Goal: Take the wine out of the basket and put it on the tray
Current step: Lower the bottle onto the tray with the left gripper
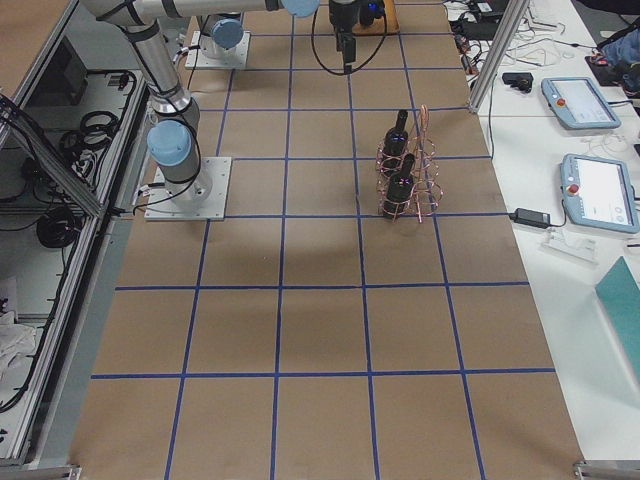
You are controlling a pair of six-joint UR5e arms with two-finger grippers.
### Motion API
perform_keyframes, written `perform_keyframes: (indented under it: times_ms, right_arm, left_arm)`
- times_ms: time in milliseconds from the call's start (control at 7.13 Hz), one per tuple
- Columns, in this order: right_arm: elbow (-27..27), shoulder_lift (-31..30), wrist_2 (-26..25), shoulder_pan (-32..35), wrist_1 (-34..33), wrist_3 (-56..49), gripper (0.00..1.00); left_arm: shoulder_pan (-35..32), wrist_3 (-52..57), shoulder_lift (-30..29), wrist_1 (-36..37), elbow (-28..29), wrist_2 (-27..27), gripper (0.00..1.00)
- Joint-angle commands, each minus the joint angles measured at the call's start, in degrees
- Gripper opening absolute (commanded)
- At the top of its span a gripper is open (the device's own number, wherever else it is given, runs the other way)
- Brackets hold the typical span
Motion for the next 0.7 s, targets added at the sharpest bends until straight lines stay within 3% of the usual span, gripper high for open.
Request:
perform_keyframes:
  times_ms: [0, 140, 561]
  right_arm:
    - [1.01, -1.08, -0.19, 0.27, 0.08, 0.00, 1.00]
    - [1.71, -0.74, 0.07, 0.27, 1.21, 0.09, 1.00]
    - [2.07, -1.26, 0.51, 0.18, 1.40, 0.00, 1.00]
  left_arm:
    - [0.00, 0.00, -0.04, -0.22, 0.09, 0.24, 0.44]
    - [0.00, 0.00, 0.31, -0.22, 0.17, 0.59, 0.99]
    - [-0.78, -0.17, 3.02, -3.71, 2.09, 3.59, 1.00]
